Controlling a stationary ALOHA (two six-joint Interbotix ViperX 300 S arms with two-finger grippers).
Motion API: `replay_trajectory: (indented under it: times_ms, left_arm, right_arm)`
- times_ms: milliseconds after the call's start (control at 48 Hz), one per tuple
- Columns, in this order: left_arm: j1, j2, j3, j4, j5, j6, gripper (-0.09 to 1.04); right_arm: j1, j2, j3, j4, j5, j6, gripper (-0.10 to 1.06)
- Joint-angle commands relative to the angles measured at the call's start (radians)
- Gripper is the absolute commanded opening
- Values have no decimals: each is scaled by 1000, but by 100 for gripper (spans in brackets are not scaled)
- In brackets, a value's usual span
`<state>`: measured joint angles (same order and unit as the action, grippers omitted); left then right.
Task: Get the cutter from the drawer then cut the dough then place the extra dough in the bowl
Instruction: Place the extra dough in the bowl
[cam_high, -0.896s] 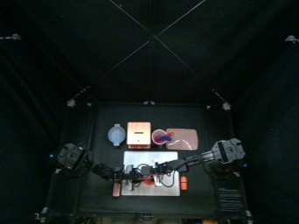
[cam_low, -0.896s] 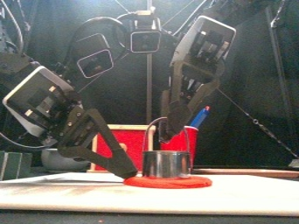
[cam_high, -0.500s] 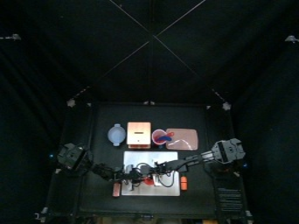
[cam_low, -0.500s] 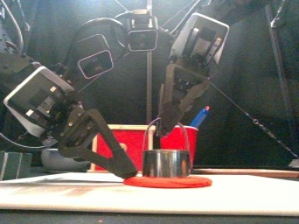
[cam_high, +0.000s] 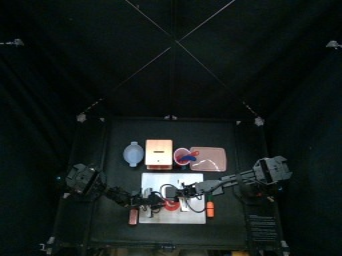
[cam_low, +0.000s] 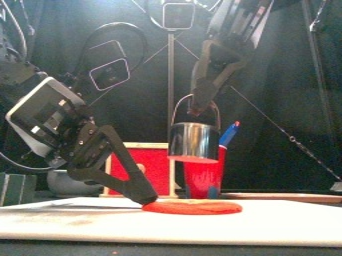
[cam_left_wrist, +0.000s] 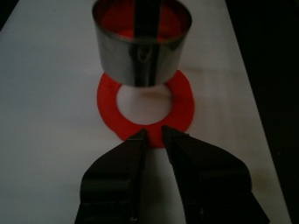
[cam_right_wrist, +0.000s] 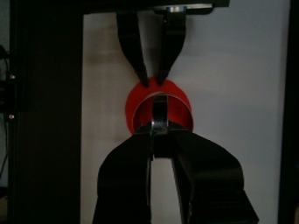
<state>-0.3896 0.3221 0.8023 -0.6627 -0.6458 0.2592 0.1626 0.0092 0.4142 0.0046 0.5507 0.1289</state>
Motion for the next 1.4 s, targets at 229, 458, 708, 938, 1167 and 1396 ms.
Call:
replay_trajectory:
  times_ms: [229,458,708,938,1167,1396]
  left_arm:
    - [38,-35,9,-5,-2,6,66]
    - [86,-103,32,12,2,44,67]
    - [109,-178,43,11,28,132,68]
    - [124,-181,44,8,34,163,69]
    - [183,-143,-3,67,83,190,73]
    - [242,-94,-83,110,229,189,82]
  right_arm:
    - [-18,-195,186,-3,34,9,47]
    - [-75,-210,281,-64,40,71,47]
    - [-81,-199,298,-117,35,78,51]
    - [-83,-201,302,-87,31,80,72]
    - [-84,-204,282,-91,31,80,78]
    - [-84,-204,275,-86,31,80,79]
